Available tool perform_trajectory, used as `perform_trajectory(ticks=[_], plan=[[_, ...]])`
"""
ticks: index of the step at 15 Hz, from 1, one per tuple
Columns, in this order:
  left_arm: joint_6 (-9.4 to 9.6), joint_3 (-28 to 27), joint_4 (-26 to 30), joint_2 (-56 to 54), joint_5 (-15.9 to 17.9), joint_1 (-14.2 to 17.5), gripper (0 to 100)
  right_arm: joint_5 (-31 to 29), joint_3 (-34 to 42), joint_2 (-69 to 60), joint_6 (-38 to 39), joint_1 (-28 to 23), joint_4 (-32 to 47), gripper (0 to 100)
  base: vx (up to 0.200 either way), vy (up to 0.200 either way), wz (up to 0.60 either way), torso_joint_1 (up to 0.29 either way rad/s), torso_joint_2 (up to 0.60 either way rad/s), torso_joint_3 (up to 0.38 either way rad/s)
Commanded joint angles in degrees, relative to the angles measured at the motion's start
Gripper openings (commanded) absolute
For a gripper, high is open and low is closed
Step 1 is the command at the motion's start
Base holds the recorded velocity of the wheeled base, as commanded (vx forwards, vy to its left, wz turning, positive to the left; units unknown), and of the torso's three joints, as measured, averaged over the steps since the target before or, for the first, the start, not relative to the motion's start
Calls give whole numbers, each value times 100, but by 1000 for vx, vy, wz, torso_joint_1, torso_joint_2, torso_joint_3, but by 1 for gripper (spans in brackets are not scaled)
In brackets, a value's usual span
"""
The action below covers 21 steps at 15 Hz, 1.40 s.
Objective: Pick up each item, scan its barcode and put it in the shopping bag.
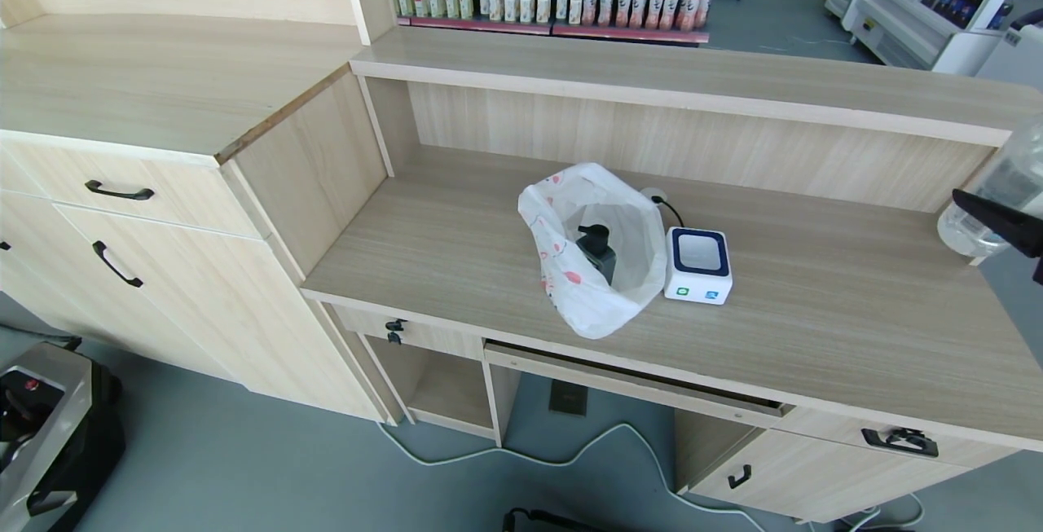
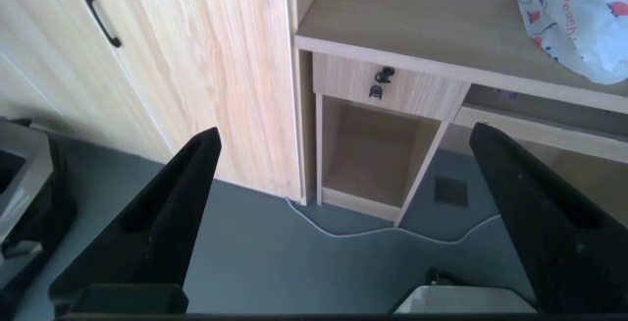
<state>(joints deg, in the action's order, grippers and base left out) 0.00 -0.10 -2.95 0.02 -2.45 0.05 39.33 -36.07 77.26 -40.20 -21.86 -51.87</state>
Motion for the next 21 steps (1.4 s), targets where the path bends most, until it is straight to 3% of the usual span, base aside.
perform_trajectory(ticks=[1, 6, 9, 12, 14, 21], plan=[[0, 1, 5, -2, -1, 4, 100, -4, -128, 1045, -383, -214, -561, 0, 0, 0, 0, 0, 0, 0], [0, 1, 5, -2, -1, 4, 100, 31, -708, 1889, -981, -178, -851, 0, 0, 0, 0, 0, 0, 0], [0, 1, -4, -2, -1, 4, 100, 101, -937, 2311, -1815, -135, -913, 0, 0, 0, 600, 4, 1, 5], [0, 1, -4, -2, -1, 4, 100, 884, -1297, 3137, -2141, 296, -2029, 0, 0, 0, 600, 7, 6, 2], [0, 1, 5, -2, -1, 4, 100, 1068, -1288, 3664, -2343, 402, -2662, 0, 0, 0, 0, 0, 0, 0], [0, 1, -4, -2, -1, 4, 100, 2114, -1253, 4411, -3450, 173, -3145, 0, 0, 0, 0, 0, 0, 0]])
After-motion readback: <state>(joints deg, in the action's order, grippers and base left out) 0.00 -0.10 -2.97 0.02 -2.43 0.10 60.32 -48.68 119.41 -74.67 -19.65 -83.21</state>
